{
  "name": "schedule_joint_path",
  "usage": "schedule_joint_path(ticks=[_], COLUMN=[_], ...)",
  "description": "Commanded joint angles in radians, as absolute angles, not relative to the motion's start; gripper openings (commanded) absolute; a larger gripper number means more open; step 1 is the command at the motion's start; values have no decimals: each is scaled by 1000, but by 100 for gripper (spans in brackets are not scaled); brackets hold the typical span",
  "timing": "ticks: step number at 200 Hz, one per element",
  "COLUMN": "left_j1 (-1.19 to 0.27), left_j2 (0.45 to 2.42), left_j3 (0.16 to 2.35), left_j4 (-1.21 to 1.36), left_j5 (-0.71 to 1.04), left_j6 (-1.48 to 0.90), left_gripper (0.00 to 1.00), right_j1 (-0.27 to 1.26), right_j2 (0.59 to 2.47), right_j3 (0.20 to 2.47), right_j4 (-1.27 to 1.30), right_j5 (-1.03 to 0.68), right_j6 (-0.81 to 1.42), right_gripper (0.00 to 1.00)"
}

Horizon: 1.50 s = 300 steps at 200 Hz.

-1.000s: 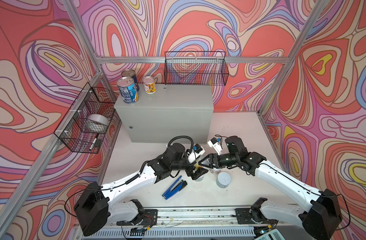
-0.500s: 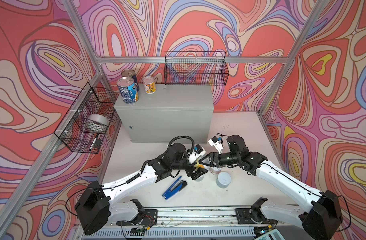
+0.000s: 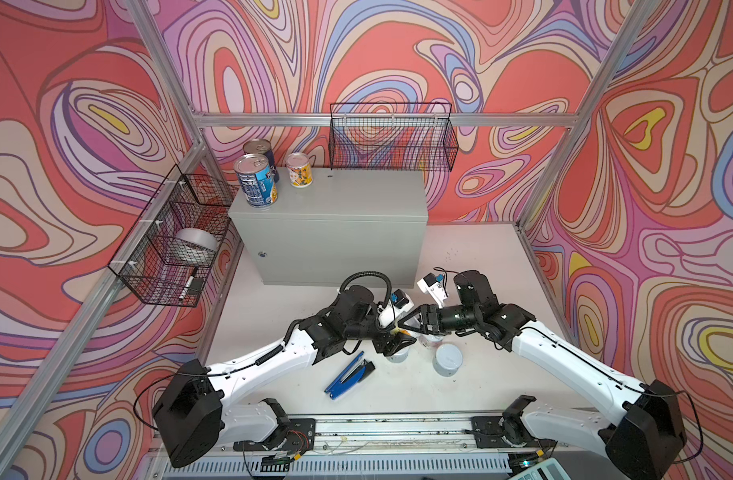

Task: Place and organize the canned foods onto the counter
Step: 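Close the left gripper on the yellow-labelled can while the right gripper opens, then carry the yellow-labelled can with the left gripper up onto the cabinet top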

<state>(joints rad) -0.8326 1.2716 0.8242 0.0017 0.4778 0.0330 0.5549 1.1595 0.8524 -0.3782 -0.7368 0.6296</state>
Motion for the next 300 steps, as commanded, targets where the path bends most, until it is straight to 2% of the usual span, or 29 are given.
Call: schedule_joint_path(ticks=[1,26,63,103,177,236,300], left_j1=[-836,-836,-836,-836,-836,-836,-836], left_j2=[1279,1285,1284,1278,1259,1221,1195], left_j3=[845,853,844,849,855,896,899], left_j4=[29,26,62,64,60,-39,-32], left_j5=[443,382,362,303,241,172,137], left_j6=[-8,-66,-127,-172,-219,-192,-235], left_gripper=[64,59,58,56,54,52,52], right_j1=[549,549,548,549,548,548,549], right_j2=[1149,1144,1140,1125,1087,949,822], right_j3=[861,856,845,838,822,734,692], right_j4=[-330,-334,-332,-336,-347,-300,-309], right_j5=[-750,-741,-733,-724,-685,-536,-467], right_j6=[620,616,617,615,611,664,668], right_gripper=[56,62,75,80,84,84,84])
